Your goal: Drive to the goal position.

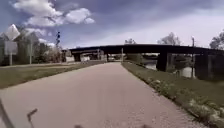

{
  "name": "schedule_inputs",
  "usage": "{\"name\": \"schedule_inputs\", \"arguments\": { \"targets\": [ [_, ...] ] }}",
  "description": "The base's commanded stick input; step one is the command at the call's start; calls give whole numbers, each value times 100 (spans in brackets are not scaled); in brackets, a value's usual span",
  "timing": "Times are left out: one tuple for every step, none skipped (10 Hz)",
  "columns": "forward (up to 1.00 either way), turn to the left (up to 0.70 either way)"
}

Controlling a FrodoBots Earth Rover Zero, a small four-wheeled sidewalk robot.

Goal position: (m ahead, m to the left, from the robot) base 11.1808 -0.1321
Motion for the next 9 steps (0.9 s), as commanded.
{"name": "schedule_inputs", "arguments": {
  "targets": [
    [100,0],
    [100,0],
    [100,0],
    [100,0],
    [100,0],
    [100,0],
    [100,0],
    [100,0],
    [100,0]
  ]
}}
